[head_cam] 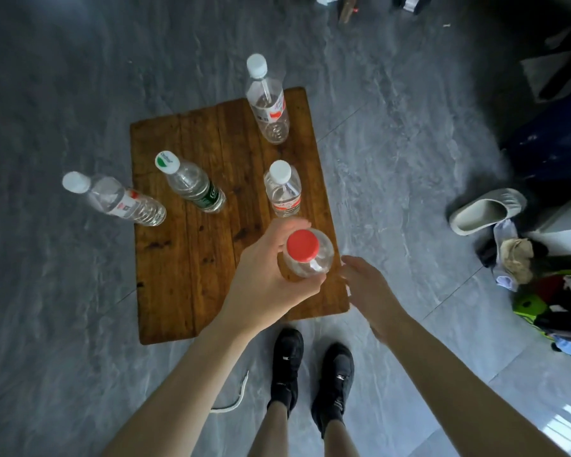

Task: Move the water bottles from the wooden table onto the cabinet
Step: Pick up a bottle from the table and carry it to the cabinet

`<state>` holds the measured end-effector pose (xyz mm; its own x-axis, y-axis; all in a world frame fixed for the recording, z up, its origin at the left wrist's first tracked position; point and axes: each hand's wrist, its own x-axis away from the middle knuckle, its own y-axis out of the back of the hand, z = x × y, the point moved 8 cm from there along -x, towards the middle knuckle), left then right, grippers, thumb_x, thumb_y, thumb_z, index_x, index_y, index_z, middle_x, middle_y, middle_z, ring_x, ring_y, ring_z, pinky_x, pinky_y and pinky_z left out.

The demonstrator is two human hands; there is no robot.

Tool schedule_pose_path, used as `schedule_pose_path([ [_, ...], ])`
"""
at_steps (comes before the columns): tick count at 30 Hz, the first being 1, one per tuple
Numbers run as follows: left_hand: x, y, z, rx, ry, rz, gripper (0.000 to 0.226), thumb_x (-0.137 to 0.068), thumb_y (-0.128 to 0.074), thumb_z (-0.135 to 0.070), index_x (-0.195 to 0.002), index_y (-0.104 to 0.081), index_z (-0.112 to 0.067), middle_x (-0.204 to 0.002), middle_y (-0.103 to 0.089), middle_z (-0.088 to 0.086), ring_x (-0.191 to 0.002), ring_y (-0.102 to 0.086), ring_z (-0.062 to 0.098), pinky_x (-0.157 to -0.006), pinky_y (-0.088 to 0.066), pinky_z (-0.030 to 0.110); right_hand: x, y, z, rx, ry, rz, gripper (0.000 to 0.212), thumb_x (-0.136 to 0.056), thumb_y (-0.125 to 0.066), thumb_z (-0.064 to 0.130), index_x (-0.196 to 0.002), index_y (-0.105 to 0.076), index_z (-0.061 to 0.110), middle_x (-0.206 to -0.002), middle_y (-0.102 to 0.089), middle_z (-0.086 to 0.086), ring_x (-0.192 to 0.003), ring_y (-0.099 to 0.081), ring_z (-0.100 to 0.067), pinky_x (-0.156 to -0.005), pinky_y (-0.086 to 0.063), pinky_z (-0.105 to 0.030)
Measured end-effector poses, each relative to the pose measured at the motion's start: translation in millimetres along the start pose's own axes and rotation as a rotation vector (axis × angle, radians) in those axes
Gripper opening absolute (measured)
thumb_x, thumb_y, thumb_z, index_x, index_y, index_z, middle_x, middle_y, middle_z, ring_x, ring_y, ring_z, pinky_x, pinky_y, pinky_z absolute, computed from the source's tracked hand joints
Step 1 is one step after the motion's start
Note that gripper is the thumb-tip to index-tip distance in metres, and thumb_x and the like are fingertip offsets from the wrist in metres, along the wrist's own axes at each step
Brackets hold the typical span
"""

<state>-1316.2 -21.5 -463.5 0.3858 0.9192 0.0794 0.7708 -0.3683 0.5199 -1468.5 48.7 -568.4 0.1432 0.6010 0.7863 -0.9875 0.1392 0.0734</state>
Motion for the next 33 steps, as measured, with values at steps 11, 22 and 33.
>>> schedule_pose_path([
  [11,-33,51,-152,0.051,-0.173,0.092,0.054,-0.074,-0.089,-0.023,-0.12,-0.063,-0.014,-0.107,-0.072,-0.007,-0.105,-0.068,0.014,-0.093,-0.053,0.021,67,43,73,-0.716,-0.16,0.088,0.038,-0.099,-0.05,0.031,-0.123,-0.062,0.004,-0.12,-0.069,-0.016,-0.107,-0.068,-0.031,-0.088,-0.056,-0.043],
  [22,-58,98,-347,0.073,-0.248,0.277,0.06,-0.068,-0.084,-0.043,-0.123,-0.06,-0.051,-0.122,-0.068,-0.03,-0.118,-0.061,-0.006,-0.092,-0.045,0.004,210,100,170,-0.899,-0.013,0.195,0.04,-0.098,-0.046,0.03,-0.123,-0.062,0.002,-0.12,-0.069,-0.02,-0.107,-0.068,-0.033,-0.091,-0.054,-0.043],
  [33,-32,96,-506,0.05,-0.44,0.369,0.06,-0.078,-0.088,-0.023,-0.13,-0.06,-0.033,-0.129,-0.069,-0.016,-0.122,-0.064,0.004,-0.108,-0.048,0.034,340,183,235,-0.952,0.094,0.179,0.051,-0.1,-0.044,0.031,-0.13,-0.051,-0.01,-0.132,-0.058,-0.031,-0.124,-0.056,-0.041,-0.098,-0.048,-0.047],
])
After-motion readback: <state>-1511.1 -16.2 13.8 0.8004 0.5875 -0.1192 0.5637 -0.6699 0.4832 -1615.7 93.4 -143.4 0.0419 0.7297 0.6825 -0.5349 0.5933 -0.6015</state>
